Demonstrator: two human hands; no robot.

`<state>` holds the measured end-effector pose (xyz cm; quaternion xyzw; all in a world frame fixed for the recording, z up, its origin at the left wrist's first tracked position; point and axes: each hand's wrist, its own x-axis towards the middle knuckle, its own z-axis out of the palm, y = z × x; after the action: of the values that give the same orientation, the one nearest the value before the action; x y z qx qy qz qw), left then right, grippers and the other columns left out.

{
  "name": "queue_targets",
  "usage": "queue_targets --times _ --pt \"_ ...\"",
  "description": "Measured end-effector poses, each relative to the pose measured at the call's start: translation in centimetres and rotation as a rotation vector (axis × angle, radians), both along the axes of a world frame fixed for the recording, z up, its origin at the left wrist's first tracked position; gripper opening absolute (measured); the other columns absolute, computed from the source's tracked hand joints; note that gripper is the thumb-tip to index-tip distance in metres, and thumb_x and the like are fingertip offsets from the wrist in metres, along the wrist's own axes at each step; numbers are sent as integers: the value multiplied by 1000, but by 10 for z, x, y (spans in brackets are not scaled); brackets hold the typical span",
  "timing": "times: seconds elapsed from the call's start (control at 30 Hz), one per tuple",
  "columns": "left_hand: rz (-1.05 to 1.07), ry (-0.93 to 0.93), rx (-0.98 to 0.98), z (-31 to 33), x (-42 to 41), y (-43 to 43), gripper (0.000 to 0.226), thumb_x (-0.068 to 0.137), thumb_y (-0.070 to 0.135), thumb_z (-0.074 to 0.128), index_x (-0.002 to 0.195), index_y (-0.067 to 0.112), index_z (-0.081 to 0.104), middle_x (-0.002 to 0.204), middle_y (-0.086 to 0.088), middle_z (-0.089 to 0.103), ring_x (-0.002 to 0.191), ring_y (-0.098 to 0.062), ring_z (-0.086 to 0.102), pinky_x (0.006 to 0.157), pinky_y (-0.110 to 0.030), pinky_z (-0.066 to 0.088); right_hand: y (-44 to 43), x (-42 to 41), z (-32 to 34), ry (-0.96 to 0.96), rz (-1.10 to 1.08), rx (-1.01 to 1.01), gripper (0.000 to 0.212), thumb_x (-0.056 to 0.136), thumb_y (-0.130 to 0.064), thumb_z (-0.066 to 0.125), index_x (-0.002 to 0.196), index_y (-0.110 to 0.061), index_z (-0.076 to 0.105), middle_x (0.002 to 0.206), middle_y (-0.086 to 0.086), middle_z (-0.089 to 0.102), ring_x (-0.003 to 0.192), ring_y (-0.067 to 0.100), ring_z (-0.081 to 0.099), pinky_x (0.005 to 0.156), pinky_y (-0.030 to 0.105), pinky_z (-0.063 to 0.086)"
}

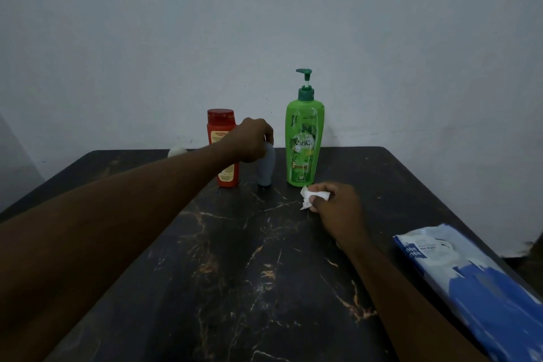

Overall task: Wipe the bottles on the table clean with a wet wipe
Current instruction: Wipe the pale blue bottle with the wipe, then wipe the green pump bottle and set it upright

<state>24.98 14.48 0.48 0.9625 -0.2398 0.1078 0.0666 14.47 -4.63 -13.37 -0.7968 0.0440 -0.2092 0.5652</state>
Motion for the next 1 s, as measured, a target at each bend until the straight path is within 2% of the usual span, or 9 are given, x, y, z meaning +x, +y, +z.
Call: queue_targets --times 0.1,0.27,0.4,0.5,0.57,0.67,0.73,0.83,1.0 --pt "-5 9 1 -1 1 0 25 86 4 73 111 8 70 116 -11 68 93 -17 59 71 -27 48 0 -1 1 -14 -1 -7 21 84 -12 70 102 -22 75 97 -8 72 85 4 65 73 23 54" --pt "-1 29 42 3 2 0 26 87 3 72 112 9 69 120 -11 66 92 -17 56 72 -27 48 1 -2 2 -2 7 19 21 85 -11 70 101 -22 75 96 -7 71 83 4 65 67 18 51" --pt "19 66 76 8 3 -2 33 86 6 74 117 11 67 123 -12 64 102 -23 62 78 -31 54 1 -3 4 -1 1 17 20 85 -10 70 101 -21 75 95 -8 70 83 2 64 65 15 47" --pt "37 88 98 14 2 -4 43 84 13 80 123 9 65 125 -13 64 109 -26 63 83 -31 53 2 -4 5 8 2 29 20 85 -11 70 100 -23 75 95 -10 70 84 4 65 70 20 52" --pt "50 115 101 21 0 -6 50 83 17 82 127 6 62 123 -13 66 103 -25 66 80 -29 53 2 -4 5 6 2 37 20 84 -11 71 98 -24 75 93 -12 70 84 5 66 75 27 57" --pt "64 88 78 36 -4 -8 61 80 27 85 131 3 60 123 -14 66 99 -25 65 80 -32 55 3 -5 6 18 -2 31 20 84 -12 71 99 -25 75 92 -13 69 84 3 65 75 26 56" --pt "45 20 23 47 -5 -11 71 75 40 87 130 4 60 124 -14 65 107 -27 62 85 -34 52 3 -6 6 21 -6 29 21 84 -12 71 99 -25 75 90 -15 69 83 2 65 72 22 54" --pt "5 -3 -150 61 -8 -21 84 71 53 86 133 5 58 124 -11 65 107 -22 60 84 -31 48 3 -6 7 20 -13 50 20 84 -11 71 100 -23 76 89 -14 70 82 3 65 70 21 54" --pt "25 83 -350 64 -3 -47 100 71 64 81 145 7 47 138 -10 59 124 -25 57 93 -32 46 1 -4 5 9 -19 188 19 85 -9 71 96 -24 75 90 -8 73 82 9 70 78 36 60"
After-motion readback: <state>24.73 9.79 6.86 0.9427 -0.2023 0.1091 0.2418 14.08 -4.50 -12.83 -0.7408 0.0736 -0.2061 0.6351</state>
